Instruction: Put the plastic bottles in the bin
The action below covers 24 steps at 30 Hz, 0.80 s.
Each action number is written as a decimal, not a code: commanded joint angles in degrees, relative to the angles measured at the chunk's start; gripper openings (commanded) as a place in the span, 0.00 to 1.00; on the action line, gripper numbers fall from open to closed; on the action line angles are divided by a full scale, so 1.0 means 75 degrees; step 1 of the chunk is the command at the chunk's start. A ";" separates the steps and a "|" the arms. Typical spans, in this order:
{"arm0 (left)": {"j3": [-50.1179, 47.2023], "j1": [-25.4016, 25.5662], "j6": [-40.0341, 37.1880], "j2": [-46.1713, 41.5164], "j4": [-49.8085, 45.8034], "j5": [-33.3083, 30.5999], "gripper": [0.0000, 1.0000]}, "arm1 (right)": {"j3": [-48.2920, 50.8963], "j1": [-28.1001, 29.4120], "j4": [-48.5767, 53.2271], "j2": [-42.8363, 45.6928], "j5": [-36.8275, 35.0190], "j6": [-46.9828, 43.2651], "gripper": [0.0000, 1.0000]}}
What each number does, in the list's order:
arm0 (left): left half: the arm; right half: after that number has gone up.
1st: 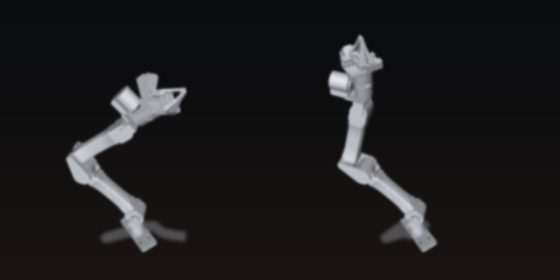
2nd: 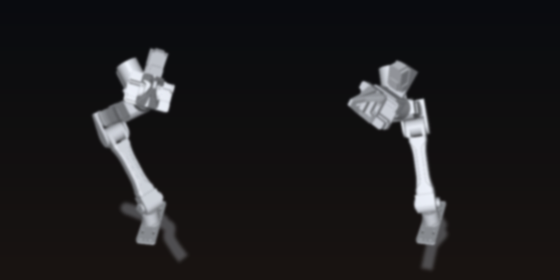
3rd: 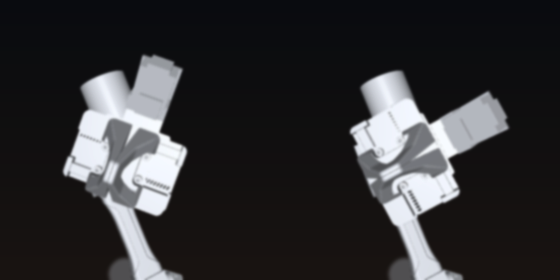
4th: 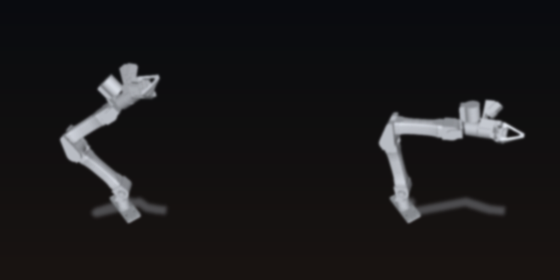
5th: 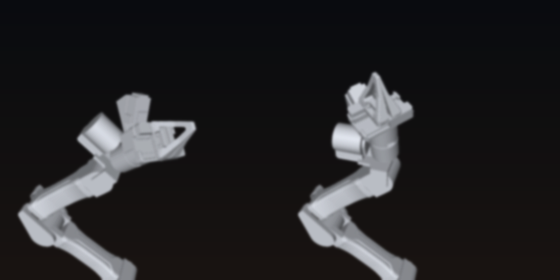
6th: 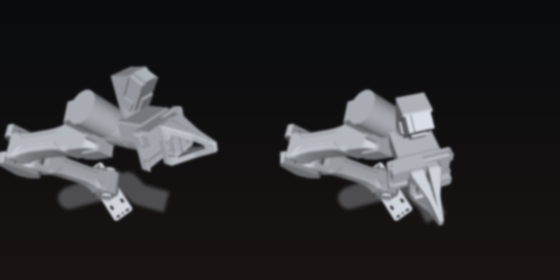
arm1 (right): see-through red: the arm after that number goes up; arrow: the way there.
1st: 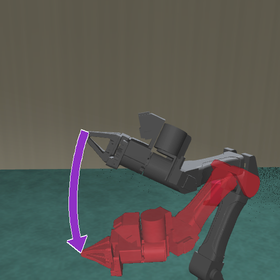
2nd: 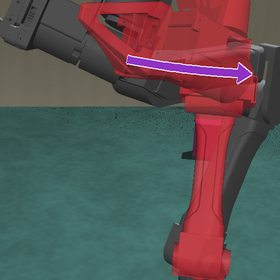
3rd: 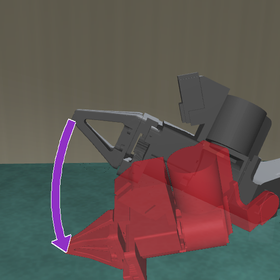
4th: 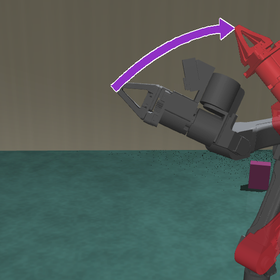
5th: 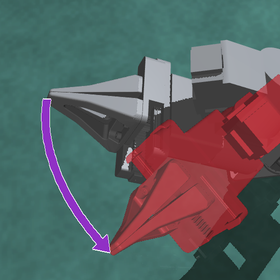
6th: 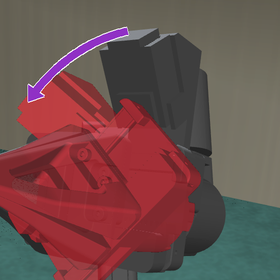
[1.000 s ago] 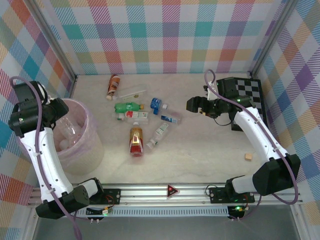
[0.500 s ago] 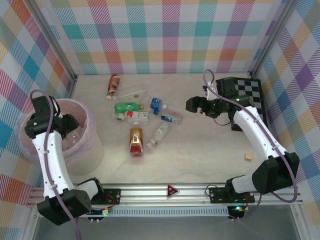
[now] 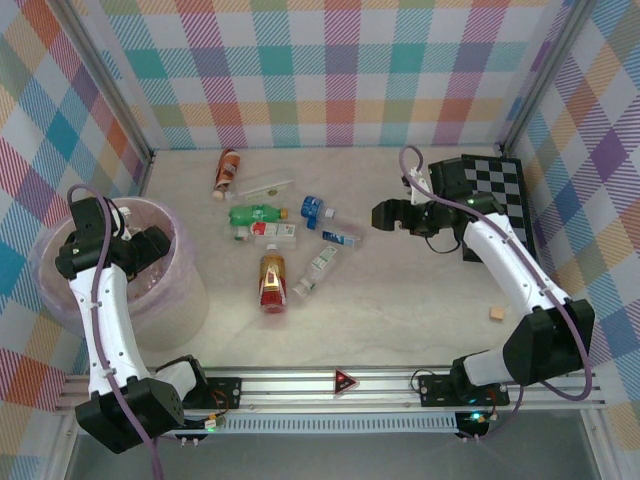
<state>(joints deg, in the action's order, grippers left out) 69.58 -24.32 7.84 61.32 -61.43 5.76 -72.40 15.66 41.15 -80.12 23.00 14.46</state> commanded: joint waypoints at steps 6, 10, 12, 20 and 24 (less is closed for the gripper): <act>0.0895 -0.0061 -0.0113 -0.0176 -0.0651 0.0254 0.97 | -0.0249 -0.0026 -0.0395 -0.0472 -0.0001 -0.1568 0.93; 0.1481 -0.0054 -0.0205 -0.0265 -0.0953 0.0086 1.00 | -0.0501 0.0004 -0.0351 -0.1068 -0.0058 -0.3033 0.94; 0.1744 -0.0057 -0.0253 -0.0209 -0.1111 0.0029 1.00 | -0.0721 0.0040 -0.0300 -0.1477 -0.0100 -0.3727 0.94; 0.2788 -0.0045 -0.0242 -0.0225 -0.1688 0.0283 1.00 | -0.1924 0.0746 -0.0144 -0.3484 -0.1478 -0.5317 0.88; 0.3184 -0.0039 -0.0260 -0.0272 -0.1994 0.0631 1.00 | -0.2411 0.1055 -0.0222 -0.4230 -0.1565 -0.5633 0.86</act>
<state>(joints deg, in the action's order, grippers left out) 91.07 -24.32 6.55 60.14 -72.77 7.92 -87.88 22.26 38.76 -109.82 12.78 -22.37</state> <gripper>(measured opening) 0.997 0.860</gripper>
